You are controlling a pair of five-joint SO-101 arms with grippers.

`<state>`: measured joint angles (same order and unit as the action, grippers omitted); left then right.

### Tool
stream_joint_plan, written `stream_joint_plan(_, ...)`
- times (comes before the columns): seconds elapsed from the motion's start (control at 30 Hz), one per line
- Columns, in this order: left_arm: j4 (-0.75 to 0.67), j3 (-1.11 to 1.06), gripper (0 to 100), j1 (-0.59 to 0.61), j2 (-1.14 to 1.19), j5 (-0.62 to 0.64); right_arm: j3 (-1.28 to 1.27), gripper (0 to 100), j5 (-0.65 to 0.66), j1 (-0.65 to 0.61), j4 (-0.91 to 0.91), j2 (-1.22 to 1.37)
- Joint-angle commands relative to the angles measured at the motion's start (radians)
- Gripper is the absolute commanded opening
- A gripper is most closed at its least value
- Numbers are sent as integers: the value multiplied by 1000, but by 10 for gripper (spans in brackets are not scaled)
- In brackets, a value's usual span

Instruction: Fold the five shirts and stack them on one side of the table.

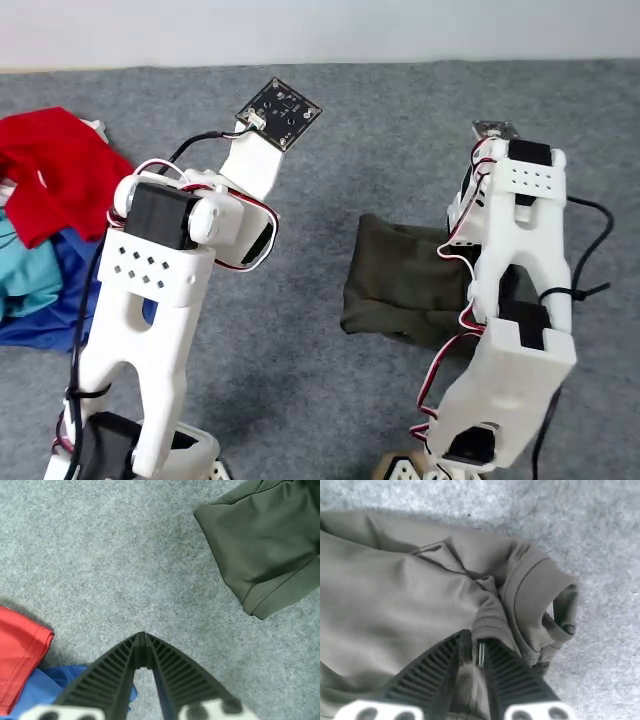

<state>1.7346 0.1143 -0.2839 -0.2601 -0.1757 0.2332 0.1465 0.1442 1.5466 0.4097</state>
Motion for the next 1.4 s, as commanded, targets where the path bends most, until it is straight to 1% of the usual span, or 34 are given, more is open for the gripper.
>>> stream_joint_plan(0.0,17,4,3,0,-31,-9,95,9,-3,-2,2,-36)
stream_joint_plan(0.23,17,2,3,3,-31,-9,97,10,32,-2,-27,-116)
stream_joint_plan(0.6,17,2,3,3,-31,-9,97,10,34,1,-131,-114)
stream_joint_plan(0.77,17,2,3,5,-31,-9,97,10,75,4,-185,-113)
stream_joint_plan(1.1,17,2,3,3,-31,-9,97,11,110,93,-259,-111)
stream_joint_plan(1.37,17,2,3,0,-31,-9,97,20,144,105,-257,-16)
